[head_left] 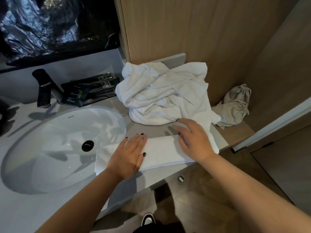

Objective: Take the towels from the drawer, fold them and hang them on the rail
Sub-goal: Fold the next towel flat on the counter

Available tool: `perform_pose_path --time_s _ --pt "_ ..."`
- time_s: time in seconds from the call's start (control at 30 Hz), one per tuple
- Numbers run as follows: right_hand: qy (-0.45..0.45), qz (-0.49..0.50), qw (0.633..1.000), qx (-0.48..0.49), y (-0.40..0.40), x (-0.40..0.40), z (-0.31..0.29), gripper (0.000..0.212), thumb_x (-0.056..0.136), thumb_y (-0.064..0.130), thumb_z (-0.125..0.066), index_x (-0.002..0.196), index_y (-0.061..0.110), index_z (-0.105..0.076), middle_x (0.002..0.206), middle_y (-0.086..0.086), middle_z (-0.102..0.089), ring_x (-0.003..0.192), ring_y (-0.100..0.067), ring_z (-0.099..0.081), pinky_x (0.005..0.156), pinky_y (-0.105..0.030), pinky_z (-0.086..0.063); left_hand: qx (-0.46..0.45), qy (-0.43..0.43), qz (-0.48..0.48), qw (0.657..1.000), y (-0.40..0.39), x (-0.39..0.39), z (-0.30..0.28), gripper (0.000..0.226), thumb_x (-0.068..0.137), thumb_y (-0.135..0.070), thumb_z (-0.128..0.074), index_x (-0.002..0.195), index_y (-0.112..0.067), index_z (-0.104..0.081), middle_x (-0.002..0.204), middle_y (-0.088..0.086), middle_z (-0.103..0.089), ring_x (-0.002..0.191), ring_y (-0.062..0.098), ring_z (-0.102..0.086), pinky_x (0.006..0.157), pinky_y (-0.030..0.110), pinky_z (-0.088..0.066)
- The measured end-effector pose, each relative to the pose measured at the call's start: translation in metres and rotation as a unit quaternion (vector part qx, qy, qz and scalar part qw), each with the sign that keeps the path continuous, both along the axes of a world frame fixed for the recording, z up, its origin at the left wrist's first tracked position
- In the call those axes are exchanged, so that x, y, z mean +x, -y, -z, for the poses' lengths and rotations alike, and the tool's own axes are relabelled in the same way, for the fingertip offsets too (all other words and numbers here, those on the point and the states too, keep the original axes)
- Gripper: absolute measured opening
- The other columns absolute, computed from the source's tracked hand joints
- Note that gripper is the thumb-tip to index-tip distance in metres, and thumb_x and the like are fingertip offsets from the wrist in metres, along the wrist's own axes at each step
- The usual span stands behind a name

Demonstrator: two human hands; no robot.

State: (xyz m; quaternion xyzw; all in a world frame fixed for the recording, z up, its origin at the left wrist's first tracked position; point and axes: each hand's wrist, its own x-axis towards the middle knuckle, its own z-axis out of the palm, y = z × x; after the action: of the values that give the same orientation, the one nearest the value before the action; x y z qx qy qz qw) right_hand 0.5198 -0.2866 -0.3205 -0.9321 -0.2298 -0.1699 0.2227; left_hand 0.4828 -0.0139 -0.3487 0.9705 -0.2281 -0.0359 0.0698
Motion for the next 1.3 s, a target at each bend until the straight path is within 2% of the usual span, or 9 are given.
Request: perform_pose_path --time_s 0.17,0.4,0.6,0.67,0.8,0.87,1.0,1.13,1.3 --pt "-0.166 0.018 0.982 -0.089 -0.078 -0.002 0.032 0.052 0.101 0.023 -0.037 0.151 0.007 -0.033 0.162 -0.010 -0.021 0.150 -0.023 -0.014 0.121 -0.038 -0.007 0.025 -0.001 0.001 1.000 -0.003 -0.004 0.002 0.059 0.099 -0.035 -0.025 0.149 -0.006 -0.040 0.153 0.013 -0.043 0.141 0.027 -0.041 0.115 0.046 -0.034" --pt "-0.197 0.054 0.962 -0.179 -0.041 -0.006 0.046 0.079 0.093 0.062 -0.006 0.156 0.017 -0.019 0.164 -0.003 -0.012 0.151 -0.018 -0.003 0.118 -0.034 0.010 0.014 -0.020 -0.120 0.992 -0.019 -0.017 0.012 0.075 0.097 -0.058 -0.013 0.157 -0.014 -0.019 0.164 0.002 -0.018 0.152 0.017 -0.010 0.124 0.040 -0.009" --pt "-0.197 0.133 0.952 -0.193 0.021 -0.014 0.038 0.075 0.094 0.065 -0.014 0.151 0.021 -0.032 0.161 -0.001 -0.025 0.151 -0.019 -0.005 0.120 -0.040 0.006 0.021 -0.051 -0.198 0.979 -0.030 -0.024 0.013 0.081 0.092 -0.064 0.000 0.158 -0.018 -0.006 0.165 0.003 -0.010 0.152 0.016 0.002 0.123 0.038 0.002" --pt "-0.215 0.146 0.946 -0.193 0.032 -0.014 0.036 0.072 0.093 0.065 -0.015 0.149 0.025 -0.033 0.161 0.001 -0.023 0.151 -0.019 -0.006 0.121 -0.043 0.001 -0.020 -0.062 -0.203 0.977 -0.032 -0.020 0.005 0.081 0.091 -0.059 -0.003 0.156 -0.016 -0.024 0.161 0.006 -0.029 0.151 0.022 -0.019 0.124 0.041 -0.009" --pt "-0.214 0.140 0.948 -0.186 0.039 -0.010 0.031 0.058 0.096 0.056 -0.027 0.137 0.022 -0.048 0.151 -0.001 -0.037 0.144 -0.022 -0.024 0.119 -0.043 -0.008 -0.099 -0.062 -0.201 0.973 -0.044 0.008 -0.011 0.045 0.093 -0.042 -0.036 0.110 -0.016 -0.068 0.104 0.006 -0.070 0.093 0.028 -0.065 0.080 0.036 -0.048" --pt "-0.181 0.121 0.960 -0.177 0.031 -0.006 0.026 0.051 0.094 0.048 -0.031 0.122 0.016 -0.061 0.128 -0.003 -0.054 0.127 -0.023 -0.043 0.113 -0.042 -0.021 -0.083 -0.070 -0.201 0.974 -0.045 0.024 -0.017 0.022 0.093 -0.033 -0.050 0.083 -0.017 -0.063 0.083 0.002 -0.064 0.074 0.023 -0.061 0.061 0.030 -0.040" --pt "-0.154 0.096 0.978 -0.100 0.008 0.001 0.027 0.028 0.093 0.025 -0.044 0.090 0.009 -0.066 0.087 -0.003 -0.057 0.085 -0.023 -0.054 0.079 -0.034 -0.042 -0.060 -0.069 -0.191 0.977 -0.028 0.024 -0.016 0.029 0.091 -0.028 -0.052 0.065 -0.023 -0.040 0.064 -0.005 -0.047 0.061 0.020 -0.048 0.052 0.029 -0.031" --pt "-0.187 0.154 0.968 -0.064 0.017 0.005 0.038 0.018 0.092 0.020 -0.054 0.077 0.011 -0.057 0.080 0.000 -0.051 0.080 -0.020 -0.048 0.069 -0.031 -0.036 -0.129 0.014 -0.199 0.971 -0.030 -0.001 -0.004 0.029 0.090 -0.035 -0.040 0.079 -0.015 -0.057 0.078 0.001 -0.055 0.072 0.022 -0.052 0.060 0.034 -0.046" --pt "-0.194 0.142 0.967 -0.083 0.018 0.010 0.039 0.019 0.090 0.026 -0.050 0.071 0.022 -0.046 0.075 0.007 -0.046 0.074 -0.013 -0.041 0.067 -0.029 -0.030 -0.124 -0.036 -0.213 0.968 -0.034 -0.009 0.001 0.055 0.090 -0.048 -0.031 0.122 -0.014 -0.060 0.131 0.007 -0.058 0.109 0.028 -0.061 0.083 0.040 -0.053"
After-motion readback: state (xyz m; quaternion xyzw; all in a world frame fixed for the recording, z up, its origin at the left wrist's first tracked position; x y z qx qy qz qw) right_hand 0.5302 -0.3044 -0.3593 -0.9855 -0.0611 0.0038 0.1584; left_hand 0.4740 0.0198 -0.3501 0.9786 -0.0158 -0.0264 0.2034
